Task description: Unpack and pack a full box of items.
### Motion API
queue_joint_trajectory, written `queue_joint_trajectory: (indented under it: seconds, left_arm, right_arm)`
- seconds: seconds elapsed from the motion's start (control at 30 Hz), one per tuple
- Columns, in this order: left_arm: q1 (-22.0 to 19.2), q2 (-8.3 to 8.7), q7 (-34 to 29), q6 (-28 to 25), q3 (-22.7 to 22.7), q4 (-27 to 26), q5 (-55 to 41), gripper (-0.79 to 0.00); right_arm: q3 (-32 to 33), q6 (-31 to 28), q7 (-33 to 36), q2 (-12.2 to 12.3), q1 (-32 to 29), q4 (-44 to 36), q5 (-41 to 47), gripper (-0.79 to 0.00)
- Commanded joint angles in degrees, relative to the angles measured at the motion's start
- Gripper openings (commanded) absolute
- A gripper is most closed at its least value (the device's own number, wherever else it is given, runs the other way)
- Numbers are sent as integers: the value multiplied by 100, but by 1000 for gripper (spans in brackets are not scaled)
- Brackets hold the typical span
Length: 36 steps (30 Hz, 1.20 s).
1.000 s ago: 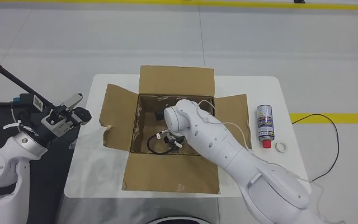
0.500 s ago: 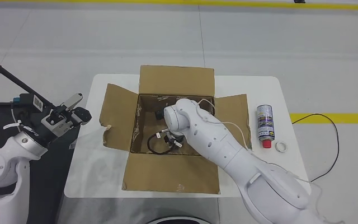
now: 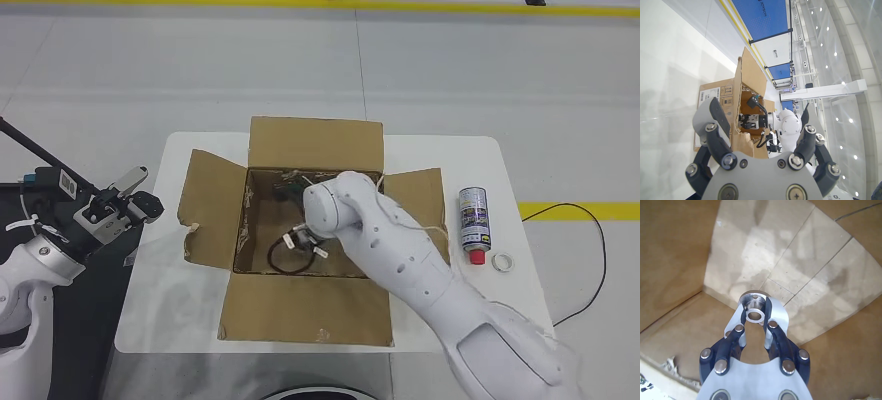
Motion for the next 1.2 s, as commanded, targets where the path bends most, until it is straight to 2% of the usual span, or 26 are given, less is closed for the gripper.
queue_joint_trajectory:
  seconds: [0.0, 0.2, 0.43, 0.8, 1.17]
  left_arm:
    - [0, 0, 0, 0, 0, 0, 0, 0]
    - [0, 0, 0, 0, 0, 0, 0, 0]
    - [0, 0, 0, 0, 0, 0, 0, 0]
    - [0, 0, 0, 0, 0, 0, 0, 0]
    - [0, 0, 0, 0, 0, 0, 0, 0]
  right_arm:
    - [285, -79, 36, 145, -260, -551, -159, -785]
    - [1117, -315, -17, 504, -1144, -2035, -619, -785]
    - [2115, -874, -677, 737, -2019, -3184, -338, -785]
    - [3555, -1991, -1641, 939, -2629, -4112, 1066, -785]
    - [4745, -3115, -1897, 1127, -2930, -4447, 2776, -785]
